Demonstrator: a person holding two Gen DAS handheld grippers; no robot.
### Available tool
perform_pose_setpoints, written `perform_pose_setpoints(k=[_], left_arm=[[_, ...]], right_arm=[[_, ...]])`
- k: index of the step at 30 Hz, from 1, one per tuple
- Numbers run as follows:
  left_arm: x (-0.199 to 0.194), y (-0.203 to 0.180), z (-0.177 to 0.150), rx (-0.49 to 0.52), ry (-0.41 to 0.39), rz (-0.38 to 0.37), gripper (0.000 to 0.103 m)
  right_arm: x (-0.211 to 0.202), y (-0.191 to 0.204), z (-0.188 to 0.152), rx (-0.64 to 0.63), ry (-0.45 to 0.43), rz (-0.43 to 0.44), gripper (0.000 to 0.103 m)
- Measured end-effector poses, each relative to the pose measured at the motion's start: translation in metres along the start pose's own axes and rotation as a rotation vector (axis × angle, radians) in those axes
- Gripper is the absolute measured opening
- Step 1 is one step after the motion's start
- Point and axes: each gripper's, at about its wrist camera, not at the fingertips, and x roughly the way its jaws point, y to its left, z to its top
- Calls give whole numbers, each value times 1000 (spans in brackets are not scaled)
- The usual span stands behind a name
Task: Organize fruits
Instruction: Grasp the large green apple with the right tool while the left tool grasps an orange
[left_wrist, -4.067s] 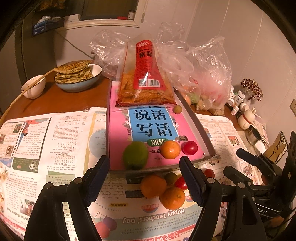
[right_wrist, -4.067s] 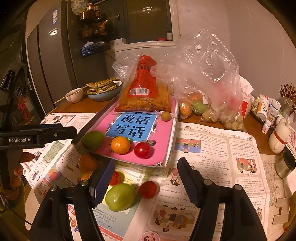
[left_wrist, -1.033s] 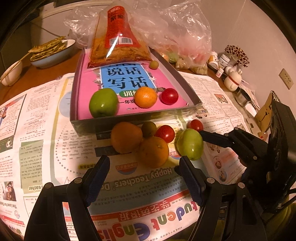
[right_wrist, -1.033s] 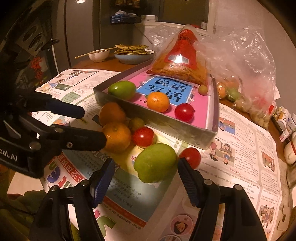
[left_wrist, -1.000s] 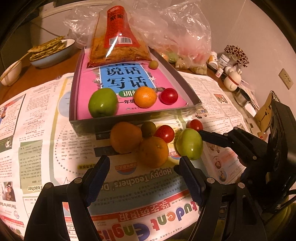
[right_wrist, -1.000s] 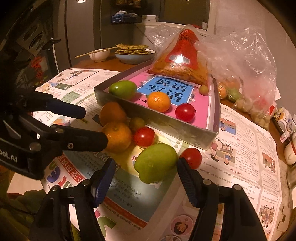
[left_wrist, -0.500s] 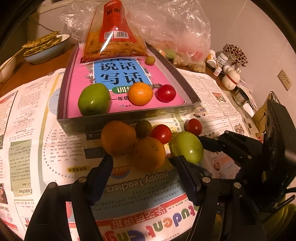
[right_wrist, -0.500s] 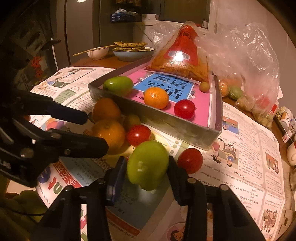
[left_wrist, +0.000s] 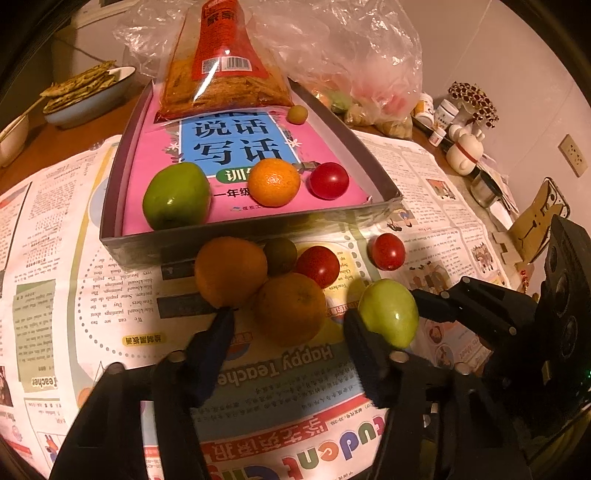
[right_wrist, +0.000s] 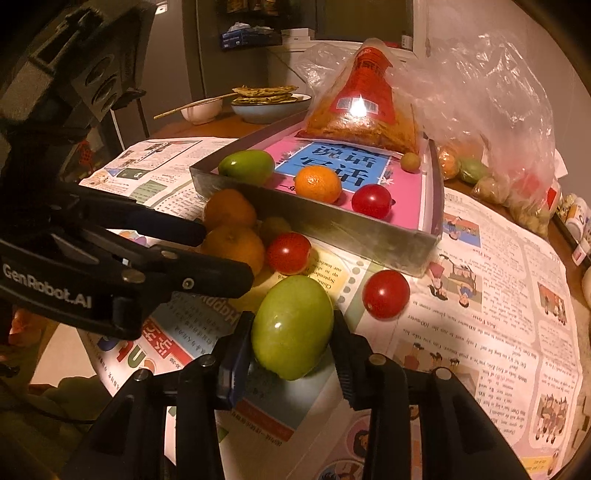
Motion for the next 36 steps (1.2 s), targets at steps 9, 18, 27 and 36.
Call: perform_pose_setpoints(k=[9, 18, 27, 36], left_arm=[[3, -7, 2, 4, 3, 5, 50], [9, -15, 7, 9, 18, 22, 50], [15, -22, 13, -12, 43, 70, 50], [22, -30, 14, -14, 60, 142, 50]], right_arm=[[-3, -5, -2, 17, -2, 5, 40], [-6, -9, -6, 34, -15, 25, 40], [-14, -14, -12, 55, -49, 41, 40], [-31, -29, -19, 69, -102, 53, 40]])
